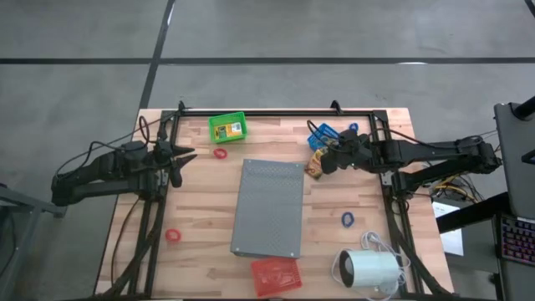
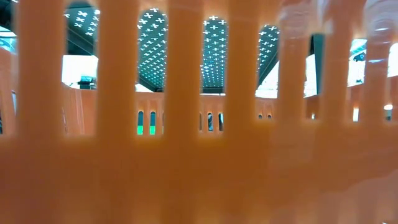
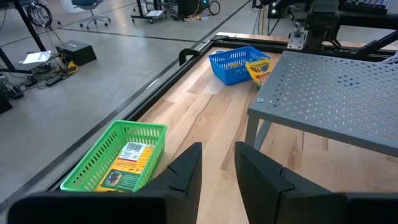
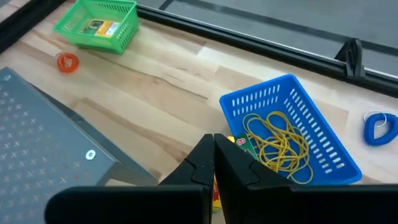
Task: Pick & Place Office Desk Supplies
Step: Put the yellow crayon box into the green basket
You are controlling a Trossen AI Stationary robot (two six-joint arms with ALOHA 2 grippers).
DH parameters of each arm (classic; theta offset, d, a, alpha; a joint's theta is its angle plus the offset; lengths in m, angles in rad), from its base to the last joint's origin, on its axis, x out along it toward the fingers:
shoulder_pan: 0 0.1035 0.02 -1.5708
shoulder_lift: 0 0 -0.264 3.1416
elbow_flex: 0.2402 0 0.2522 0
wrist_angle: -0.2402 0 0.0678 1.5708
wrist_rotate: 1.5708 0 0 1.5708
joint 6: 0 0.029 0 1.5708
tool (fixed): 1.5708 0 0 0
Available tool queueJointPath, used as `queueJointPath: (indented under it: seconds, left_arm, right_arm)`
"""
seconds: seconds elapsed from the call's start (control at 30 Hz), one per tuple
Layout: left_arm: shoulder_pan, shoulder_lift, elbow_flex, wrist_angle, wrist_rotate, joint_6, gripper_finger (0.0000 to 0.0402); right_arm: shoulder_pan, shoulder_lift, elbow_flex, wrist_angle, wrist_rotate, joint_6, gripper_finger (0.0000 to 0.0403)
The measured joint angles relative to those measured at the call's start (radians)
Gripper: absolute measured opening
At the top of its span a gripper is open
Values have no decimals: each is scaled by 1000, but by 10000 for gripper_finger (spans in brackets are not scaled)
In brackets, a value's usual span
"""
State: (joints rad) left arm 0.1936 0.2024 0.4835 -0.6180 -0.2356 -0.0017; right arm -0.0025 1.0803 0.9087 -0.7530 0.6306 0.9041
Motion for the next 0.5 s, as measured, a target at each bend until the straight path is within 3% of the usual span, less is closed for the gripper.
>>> queueJointPath:
  seconds: [0.17, 0.33, 0.5]
  left_arm:
    - [0, 0, 0, 0, 0, 0, 98]
    - [0, 0, 0, 0, 0, 0, 98]
    - [0, 0, 0, 0, 0, 0, 98]
  right_arm:
    - [0, 0, -23, -2, -1, 12, 8]
    - [25, 0, -64, 2, 10, 180, 8]
    - [141, 2, -129, 30, 170, 438, 8]
